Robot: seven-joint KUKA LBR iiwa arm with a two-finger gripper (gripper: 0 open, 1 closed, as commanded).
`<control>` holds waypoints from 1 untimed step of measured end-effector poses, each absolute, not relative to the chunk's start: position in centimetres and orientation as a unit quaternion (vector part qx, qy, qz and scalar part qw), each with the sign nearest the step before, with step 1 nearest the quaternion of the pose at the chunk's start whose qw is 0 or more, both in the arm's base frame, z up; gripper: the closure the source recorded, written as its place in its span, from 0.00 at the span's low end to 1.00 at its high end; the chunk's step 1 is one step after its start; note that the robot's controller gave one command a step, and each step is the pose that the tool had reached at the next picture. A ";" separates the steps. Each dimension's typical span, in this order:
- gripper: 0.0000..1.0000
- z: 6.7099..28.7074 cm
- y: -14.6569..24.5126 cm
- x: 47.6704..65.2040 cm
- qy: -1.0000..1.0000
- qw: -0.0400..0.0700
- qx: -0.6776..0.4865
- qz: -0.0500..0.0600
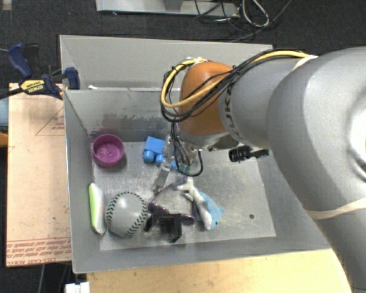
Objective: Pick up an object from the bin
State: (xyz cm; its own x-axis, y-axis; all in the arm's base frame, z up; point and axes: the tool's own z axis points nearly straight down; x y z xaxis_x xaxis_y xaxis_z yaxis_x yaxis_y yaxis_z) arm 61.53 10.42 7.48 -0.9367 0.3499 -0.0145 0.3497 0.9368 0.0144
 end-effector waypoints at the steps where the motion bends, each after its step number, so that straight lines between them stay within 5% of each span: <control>1: 0.00 7.6 10.4 61.5 0.984 0.008 0.178 0.006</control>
Offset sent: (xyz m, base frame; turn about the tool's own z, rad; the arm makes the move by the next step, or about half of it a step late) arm -0.0496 0.0186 -0.0048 -0.2643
